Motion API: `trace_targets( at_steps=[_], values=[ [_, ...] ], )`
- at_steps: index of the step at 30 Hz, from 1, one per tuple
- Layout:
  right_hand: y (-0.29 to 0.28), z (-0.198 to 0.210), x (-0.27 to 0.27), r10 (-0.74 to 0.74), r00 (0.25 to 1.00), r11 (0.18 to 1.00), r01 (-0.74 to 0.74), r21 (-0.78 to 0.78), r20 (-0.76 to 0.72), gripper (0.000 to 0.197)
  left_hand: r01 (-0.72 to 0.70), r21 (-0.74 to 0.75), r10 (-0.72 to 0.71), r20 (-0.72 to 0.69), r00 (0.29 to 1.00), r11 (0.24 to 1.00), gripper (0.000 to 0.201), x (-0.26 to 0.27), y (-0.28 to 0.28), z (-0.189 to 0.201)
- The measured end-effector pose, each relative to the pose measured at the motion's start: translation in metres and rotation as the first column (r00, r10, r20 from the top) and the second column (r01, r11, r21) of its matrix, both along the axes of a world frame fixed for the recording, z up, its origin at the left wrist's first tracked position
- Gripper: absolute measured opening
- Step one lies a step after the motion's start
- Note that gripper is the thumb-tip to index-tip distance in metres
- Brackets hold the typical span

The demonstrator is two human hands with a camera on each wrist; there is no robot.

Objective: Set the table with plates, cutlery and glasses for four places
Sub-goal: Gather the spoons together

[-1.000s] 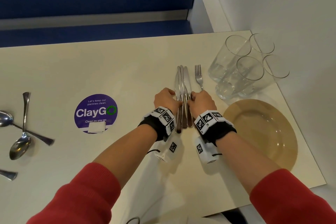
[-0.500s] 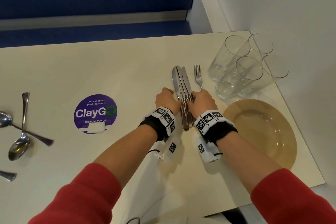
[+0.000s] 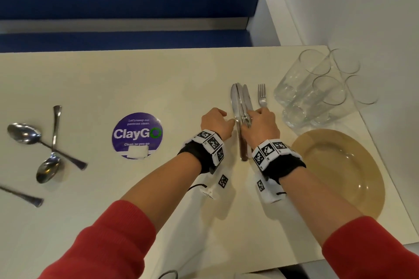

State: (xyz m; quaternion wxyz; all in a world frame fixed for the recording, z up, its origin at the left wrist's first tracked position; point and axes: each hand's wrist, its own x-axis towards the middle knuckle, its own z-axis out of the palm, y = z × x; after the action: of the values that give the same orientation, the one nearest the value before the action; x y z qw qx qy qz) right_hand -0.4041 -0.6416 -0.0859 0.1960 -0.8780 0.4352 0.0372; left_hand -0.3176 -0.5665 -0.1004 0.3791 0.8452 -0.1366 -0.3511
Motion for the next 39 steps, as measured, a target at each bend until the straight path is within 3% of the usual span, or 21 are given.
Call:
trace_targets(
  at_steps=[3,7,11,16,19,23,28,31,34,37,39],
  values=[
    [0.026,0.014,0.023,0.090,0.988,0.996,-0.089,-0.011,0.129,0.041,-0.071,-0.023,0.072,0.032,0.997,0.997,0.032,0.019,0.036,0.014],
    [0.086,0.024,0.067,0.234,0.937,0.959,-0.267,0.100,0.259,0.039,-0.206,-0.044,0.210,0.089,0.974,0.978,0.034,0.054,0.108,0.031],
    [0.165,0.024,0.112,0.386,0.875,0.885,-0.441,0.152,0.291,0.036,-0.361,-0.084,0.369,0.128,0.921,0.929,0.030,0.100,0.203,0.045],
    [0.263,0.022,0.167,0.420,0.871,0.853,-0.475,0.217,0.255,0.031,-0.393,0.008,0.379,0.252,0.891,0.920,0.018,0.158,0.321,0.052],
    [0.308,0.013,0.199,0.445,0.882,0.848,-0.470,0.246,0.155,0.031,-0.316,0.122,0.268,0.305,0.914,0.941,0.018,0.185,0.374,0.048],
    [0.340,-0.004,0.222,0.437,0.899,0.877,-0.417,0.239,-0.036,0.032,-0.232,0.218,0.168,0.277,0.946,0.948,0.019,0.208,0.410,0.035],
    [0.351,-0.011,0.229,0.348,0.935,0.923,-0.329,0.198,-0.071,0.029,-0.045,0.292,-0.025,0.229,0.973,0.955,0.023,0.212,0.398,0.019],
    [0.353,-0.011,0.233,0.366,0.926,0.922,-0.348,0.173,-0.088,0.029,0.039,0.263,-0.118,0.289,0.950,0.964,0.019,0.211,0.376,0.014],
    [0.352,-0.011,0.234,0.358,0.930,0.923,-0.338,0.184,-0.084,0.029,0.248,0.253,-0.336,0.412,0.847,0.935,0.029,0.217,0.356,0.012],
    [0.350,-0.009,0.233,0.360,0.930,0.919,-0.341,0.198,-0.068,0.027,0.446,0.475,-0.641,0.419,0.643,0.758,0.032,0.225,0.341,0.015],
    [0.346,-0.007,0.231,0.360,0.931,0.917,-0.344,0.202,-0.052,0.027,0.496,0.573,-0.746,0.370,0.553,0.652,0.027,0.232,0.334,0.015]
  ],
)
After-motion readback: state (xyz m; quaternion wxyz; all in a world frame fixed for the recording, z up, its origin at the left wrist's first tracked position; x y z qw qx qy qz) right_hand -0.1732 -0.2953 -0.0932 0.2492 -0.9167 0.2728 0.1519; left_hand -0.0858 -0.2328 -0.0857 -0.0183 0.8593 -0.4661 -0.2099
